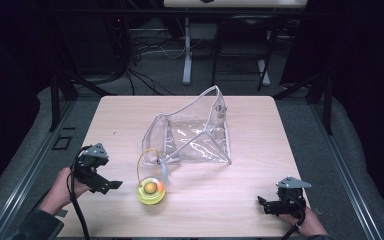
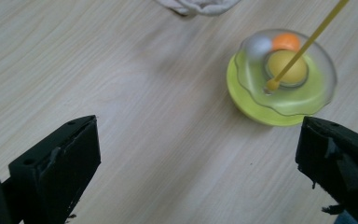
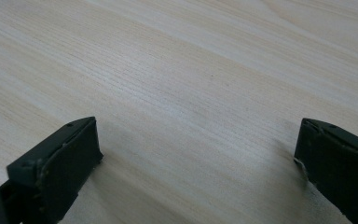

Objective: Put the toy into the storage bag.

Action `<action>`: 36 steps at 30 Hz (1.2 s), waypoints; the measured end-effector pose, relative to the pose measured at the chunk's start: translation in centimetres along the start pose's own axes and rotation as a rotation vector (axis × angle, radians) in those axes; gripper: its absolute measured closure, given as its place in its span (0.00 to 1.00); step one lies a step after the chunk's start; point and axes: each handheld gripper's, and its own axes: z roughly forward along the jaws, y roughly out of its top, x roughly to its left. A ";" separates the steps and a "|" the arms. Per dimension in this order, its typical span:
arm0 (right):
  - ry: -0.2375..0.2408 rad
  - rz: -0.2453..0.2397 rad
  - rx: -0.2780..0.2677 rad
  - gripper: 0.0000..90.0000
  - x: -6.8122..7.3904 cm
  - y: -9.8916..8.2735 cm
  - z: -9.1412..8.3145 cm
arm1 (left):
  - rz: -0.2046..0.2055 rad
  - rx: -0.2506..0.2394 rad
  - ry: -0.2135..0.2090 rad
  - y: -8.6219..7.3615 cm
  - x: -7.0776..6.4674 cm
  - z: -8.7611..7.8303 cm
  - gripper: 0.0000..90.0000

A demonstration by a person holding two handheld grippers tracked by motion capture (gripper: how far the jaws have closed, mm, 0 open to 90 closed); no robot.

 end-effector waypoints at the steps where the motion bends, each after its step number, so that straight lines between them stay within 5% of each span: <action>1: 0.000 0.000 0.000 0.00 0.0 0.0 0.0 | 0.000 -0.004 -0.005 0.1 -0.1 -0.1 0.00; 21: 0.001 0.000 -0.001 0.00 0.0 0.0 0.0 | 0.007 -0.127 -0.058 2.9 -2.3 -0.4 0.01; 36: 0.001 -0.001 -0.004 0.00 0.0 0.0 0.0 | 0.014 -0.220 -0.127 3.7 -3.6 0.7 0.53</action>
